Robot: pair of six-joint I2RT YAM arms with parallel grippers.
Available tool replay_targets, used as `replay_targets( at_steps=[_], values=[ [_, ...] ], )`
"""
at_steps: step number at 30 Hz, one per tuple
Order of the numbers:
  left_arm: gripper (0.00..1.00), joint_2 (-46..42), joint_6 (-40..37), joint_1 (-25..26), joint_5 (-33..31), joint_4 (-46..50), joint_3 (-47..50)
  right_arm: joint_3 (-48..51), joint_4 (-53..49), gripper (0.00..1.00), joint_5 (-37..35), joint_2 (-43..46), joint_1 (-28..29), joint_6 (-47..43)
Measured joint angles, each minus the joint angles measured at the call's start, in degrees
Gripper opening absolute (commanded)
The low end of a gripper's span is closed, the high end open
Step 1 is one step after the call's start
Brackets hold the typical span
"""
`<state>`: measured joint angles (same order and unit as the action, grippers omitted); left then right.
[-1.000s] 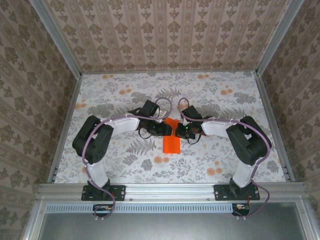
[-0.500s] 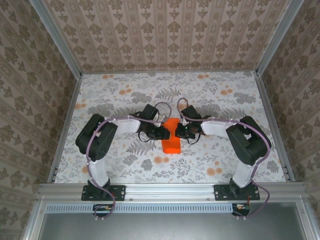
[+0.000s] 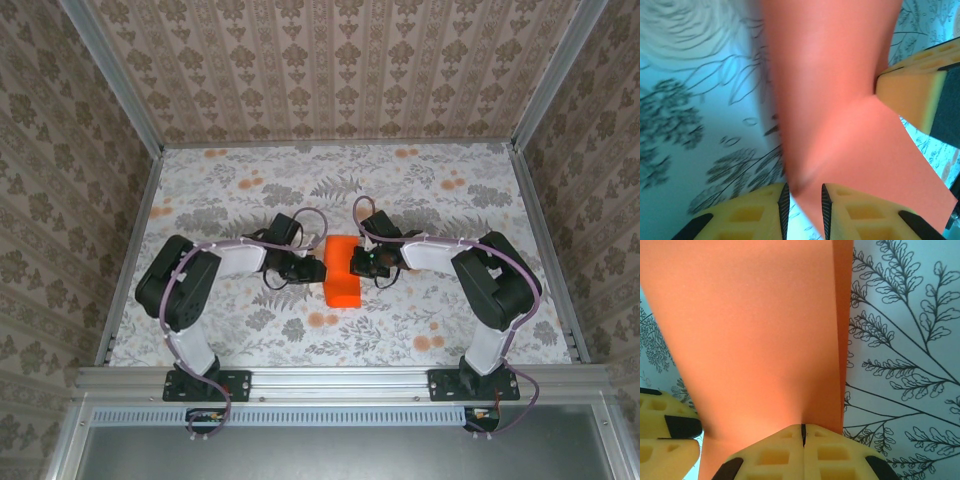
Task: Fold a paper plane with a square sheet of paper (fold left side to right side)
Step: First fold the square sheet of paper in half at the center of the table, then hold the square sheet of paper at the center of the table.
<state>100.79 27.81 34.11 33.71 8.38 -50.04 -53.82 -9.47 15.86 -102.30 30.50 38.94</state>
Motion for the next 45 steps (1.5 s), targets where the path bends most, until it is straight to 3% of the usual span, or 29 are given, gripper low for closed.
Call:
replay_targets(
  at_steps=[10,25,45],
  values=[
    [0.27,-2.7,0.4,0.7,0.7,-0.9,-0.2,0.0,0.0,0.05,0.0,0.0,0.0,0.0],
    [0.27,5.1,2.0,3.0,3.0,-5.0,-4.7,0.0,0.0,0.05,0.0,0.0,0.0,0.0],
    [0.27,5.5,2.2,3.4,2.9,-3.9,-4.5,0.8,1.7,0.06,2.8,2.0,-0.3,0.0]
  ],
)
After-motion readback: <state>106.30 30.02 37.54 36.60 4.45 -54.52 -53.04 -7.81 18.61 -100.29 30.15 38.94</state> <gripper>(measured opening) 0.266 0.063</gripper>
